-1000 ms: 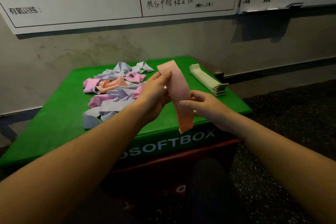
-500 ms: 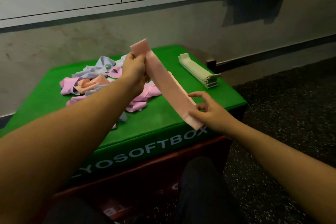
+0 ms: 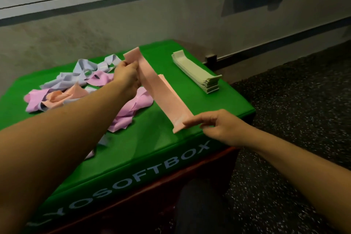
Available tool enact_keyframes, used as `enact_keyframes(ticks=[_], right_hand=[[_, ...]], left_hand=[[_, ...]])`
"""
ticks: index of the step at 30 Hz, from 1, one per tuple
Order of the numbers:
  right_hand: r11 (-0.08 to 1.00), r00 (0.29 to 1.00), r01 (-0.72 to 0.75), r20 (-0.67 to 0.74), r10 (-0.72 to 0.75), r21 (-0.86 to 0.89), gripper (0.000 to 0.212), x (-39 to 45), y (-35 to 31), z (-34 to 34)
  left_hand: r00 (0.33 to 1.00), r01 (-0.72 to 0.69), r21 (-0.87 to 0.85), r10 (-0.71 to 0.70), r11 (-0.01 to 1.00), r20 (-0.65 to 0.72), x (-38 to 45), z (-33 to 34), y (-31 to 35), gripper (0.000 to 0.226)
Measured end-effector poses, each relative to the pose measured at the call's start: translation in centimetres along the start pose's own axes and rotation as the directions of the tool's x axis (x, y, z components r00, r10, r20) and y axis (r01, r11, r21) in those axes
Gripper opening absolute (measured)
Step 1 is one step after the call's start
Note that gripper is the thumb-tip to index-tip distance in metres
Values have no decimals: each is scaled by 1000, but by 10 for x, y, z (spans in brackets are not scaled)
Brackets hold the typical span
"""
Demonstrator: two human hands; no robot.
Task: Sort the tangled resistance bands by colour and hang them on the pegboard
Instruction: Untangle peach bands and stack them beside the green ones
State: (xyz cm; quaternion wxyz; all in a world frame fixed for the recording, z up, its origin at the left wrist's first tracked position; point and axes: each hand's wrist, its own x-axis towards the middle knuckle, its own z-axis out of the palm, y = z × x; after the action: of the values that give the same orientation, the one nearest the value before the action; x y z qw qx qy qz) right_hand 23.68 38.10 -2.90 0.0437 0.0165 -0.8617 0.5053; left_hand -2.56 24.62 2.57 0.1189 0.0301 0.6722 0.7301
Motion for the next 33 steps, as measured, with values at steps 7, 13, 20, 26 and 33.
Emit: enact_keyframes(ticks=[7, 13, 20, 26, 33], right_hand=[[985, 947, 145, -275, -166, -96, 15, 34, 23, -10], [904, 880, 297, -279, -384, -309, 13, 58, 42, -19], [896, 919, 307, -144, -367, -319, 30, 76, 71, -14], [914, 929, 337, -76, -361, -225, 20, 78, 85, -8], [897, 919, 363, -60, -389, -254, 15, 77, 88, -4]], left_hand=[[999, 5, 88, -8, 996, 35, 35, 21, -13, 16], [1000, -2, 166, -3, 986, 31, 63, 34, -23, 22], [994, 4, 332, -39, 943, 98, 88, 37, -43, 21], [996, -59, 457, 19, 887, 92, 105, 33, -62, 29], [973, -226, 690, 191, 688, 129, 115, 31, -76, 29]])
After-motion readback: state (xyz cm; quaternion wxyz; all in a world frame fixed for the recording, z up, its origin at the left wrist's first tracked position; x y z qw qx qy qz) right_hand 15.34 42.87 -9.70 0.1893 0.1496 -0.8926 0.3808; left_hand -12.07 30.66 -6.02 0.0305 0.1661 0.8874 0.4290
